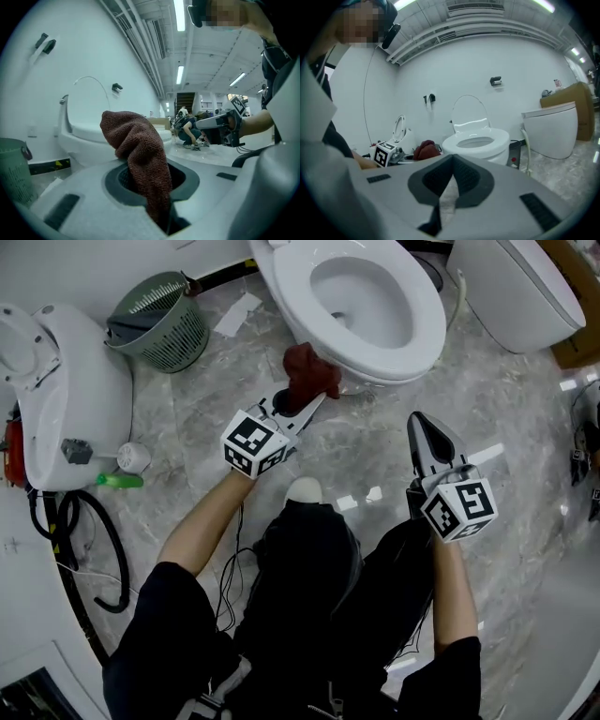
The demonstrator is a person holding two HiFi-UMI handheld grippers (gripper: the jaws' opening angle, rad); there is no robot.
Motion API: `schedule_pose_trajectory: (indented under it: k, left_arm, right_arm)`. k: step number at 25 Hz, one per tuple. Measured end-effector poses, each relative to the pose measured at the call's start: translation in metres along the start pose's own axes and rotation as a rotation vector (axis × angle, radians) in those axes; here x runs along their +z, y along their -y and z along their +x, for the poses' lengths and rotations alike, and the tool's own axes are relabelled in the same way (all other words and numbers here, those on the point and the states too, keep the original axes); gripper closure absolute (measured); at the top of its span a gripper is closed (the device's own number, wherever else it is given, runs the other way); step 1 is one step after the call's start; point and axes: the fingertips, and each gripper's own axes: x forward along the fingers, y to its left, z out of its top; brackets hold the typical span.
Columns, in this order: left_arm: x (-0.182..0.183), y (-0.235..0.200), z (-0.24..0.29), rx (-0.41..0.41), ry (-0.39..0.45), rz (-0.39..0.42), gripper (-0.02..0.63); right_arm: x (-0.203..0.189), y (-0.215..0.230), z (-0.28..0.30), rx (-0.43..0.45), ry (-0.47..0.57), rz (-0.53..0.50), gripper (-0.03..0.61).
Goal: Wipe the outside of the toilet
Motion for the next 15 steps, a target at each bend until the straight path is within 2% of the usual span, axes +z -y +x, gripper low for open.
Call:
schedule_pose_trajectory:
  k: [5, 9, 15]
  left_arm:
    - [-0.01, -0.078, -0.031, 0.15, -0.025, 0.001, 0.541]
    - [-0.024, -0.142, -0.036, 0.263, -0.036, -0.048, 0.541]
    - [-0.054, -0.212, -0.017, 0.349, -0.114, -0.051, 0.541]
  right_arm:
    - [0.0, -0.015, 0.024, 0.042, -0.01, -0.013, 0.577]
    - [-0.002, -0.018, 0.032, 0.043, -0.032, -0.02, 0.577]
    - [-0.005, -0.004, 0.027, 0.007, -0.07, -0.06, 0.577]
